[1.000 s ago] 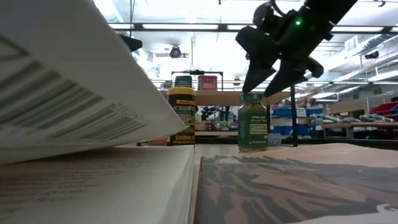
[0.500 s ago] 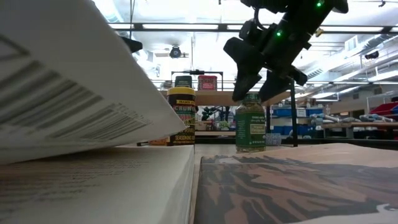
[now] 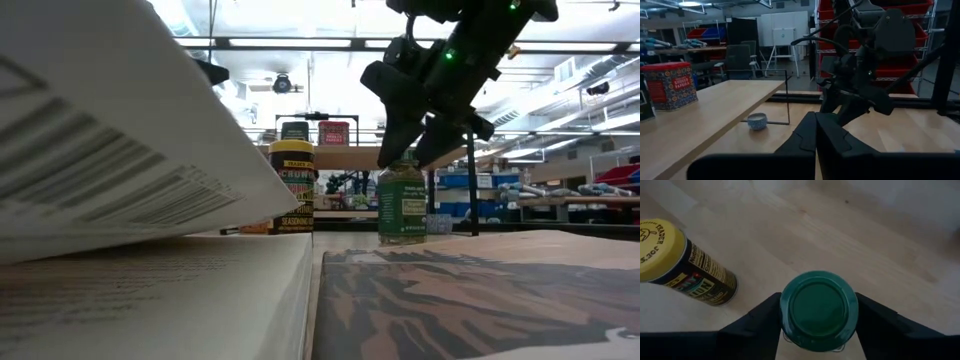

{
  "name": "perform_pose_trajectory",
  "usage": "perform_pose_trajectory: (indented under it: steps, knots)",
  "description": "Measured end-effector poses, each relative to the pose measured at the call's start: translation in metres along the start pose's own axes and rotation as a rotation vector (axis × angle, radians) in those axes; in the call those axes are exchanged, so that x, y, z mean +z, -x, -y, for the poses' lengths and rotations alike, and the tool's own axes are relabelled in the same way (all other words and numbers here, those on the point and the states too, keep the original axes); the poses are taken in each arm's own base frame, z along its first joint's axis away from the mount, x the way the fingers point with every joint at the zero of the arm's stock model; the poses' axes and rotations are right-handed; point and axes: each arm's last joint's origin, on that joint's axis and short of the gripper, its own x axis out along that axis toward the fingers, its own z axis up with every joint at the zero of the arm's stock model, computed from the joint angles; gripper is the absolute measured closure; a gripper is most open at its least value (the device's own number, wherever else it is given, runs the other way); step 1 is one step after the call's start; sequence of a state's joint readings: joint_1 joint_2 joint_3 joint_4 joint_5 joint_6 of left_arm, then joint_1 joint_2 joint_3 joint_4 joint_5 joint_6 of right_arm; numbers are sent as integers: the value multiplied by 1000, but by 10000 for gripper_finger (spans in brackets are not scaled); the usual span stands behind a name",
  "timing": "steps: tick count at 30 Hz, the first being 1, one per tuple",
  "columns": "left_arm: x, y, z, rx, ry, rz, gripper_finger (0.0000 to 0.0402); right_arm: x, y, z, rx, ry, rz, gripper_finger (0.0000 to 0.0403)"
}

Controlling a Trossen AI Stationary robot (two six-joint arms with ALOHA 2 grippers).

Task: Shelf spices
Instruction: Put the green seasoning bottle on the shelf

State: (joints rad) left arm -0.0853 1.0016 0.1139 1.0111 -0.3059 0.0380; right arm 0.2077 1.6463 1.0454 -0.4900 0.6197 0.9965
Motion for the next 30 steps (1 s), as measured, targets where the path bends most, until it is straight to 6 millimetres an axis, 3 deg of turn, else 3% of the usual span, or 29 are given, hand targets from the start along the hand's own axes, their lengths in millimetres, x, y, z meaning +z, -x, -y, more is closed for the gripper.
perform_pose_trajectory:
  steps: [13, 23, 30]
  knots:
    - [-1, 0, 0, 16, 6, -8, 394, 0, 8, -4, 34, 14, 26, 196]
    - [-1, 0, -1, 49, -28, -9, 394, 25, 55, 4, 105, -30, 222, 196]
    - [-1, 0, -2, 57, -3, -15, 394, 74, 99, 27, 161, -100, 486, 196]
